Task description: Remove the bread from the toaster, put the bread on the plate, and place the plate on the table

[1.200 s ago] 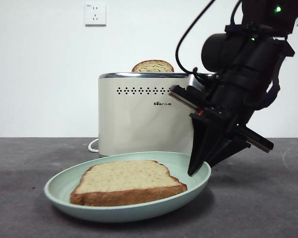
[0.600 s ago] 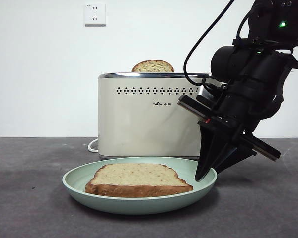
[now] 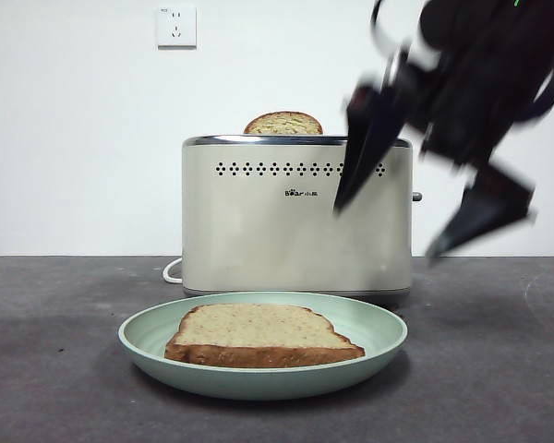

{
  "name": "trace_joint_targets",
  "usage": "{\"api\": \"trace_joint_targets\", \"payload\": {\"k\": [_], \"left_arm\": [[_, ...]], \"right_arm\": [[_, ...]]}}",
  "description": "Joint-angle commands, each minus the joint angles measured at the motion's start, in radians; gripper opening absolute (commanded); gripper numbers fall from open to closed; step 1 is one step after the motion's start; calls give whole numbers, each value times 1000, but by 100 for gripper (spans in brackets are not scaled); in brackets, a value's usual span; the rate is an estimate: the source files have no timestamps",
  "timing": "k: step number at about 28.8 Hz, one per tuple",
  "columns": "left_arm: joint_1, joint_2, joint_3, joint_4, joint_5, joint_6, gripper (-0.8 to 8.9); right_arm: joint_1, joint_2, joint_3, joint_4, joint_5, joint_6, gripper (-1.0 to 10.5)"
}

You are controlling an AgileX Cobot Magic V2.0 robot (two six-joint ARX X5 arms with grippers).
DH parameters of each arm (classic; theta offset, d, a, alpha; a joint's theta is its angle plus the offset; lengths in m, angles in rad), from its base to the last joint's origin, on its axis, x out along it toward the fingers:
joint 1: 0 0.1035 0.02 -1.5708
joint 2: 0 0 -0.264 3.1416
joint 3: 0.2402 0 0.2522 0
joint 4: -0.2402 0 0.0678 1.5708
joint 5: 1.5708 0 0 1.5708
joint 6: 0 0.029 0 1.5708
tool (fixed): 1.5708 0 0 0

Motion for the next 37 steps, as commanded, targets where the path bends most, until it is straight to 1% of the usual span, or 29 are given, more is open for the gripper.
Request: {"api": "trace_joint_targets", "payload": {"k": [1, 2, 3, 4, 5, 7, 9, 11, 13, 15, 20, 22, 37], "left_arm": [[3, -2, -2, 5, 0, 8, -8], [3, -2, -2, 5, 0, 8, -8], [3, -2, -2, 5, 0, 8, -8], [3, -2, -2, 5, 0, 8, -8], [3, -2, -2, 5, 0, 8, -8], [3, -2, -2, 5, 0, 6, -8], [3, -2, -2, 5, 2, 2, -8], [3, -2, -2, 5, 2, 1, -8], [3, -2, -2, 5, 2, 0, -8], [3, -2, -2, 5, 4, -1, -8], [3, -2, -2, 4, 6, -4, -8], [3, -2, -2, 3, 6, -4, -8], [3, -2, -2, -4, 0, -3, -4]], "right_arm": [[18, -145, -4, -89, 2, -90, 531], [32, -229, -4, -142, 2, -117, 528], [45, -298, -4, -179, 2, -132, 501], [65, -380, -4, -216, 2, -145, 441], [86, -451, -4, -243, 2, -145, 402], [122, -555, -4, -280, 1, -144, 397], [150, -635, -4, -317, -1, -143, 286], [173, -699, -4, -359, -3, -143, 125], [192, -745, -4, -401, -3, -141, 48], [207, -779, -4, -446, -3, -140, -3], [223, -805, -4, -566, -3, -140, -13], [223, -805, -4, -586, -3, -141, -13], [222, -806, -4, -589, 1, -140, 2]]}}
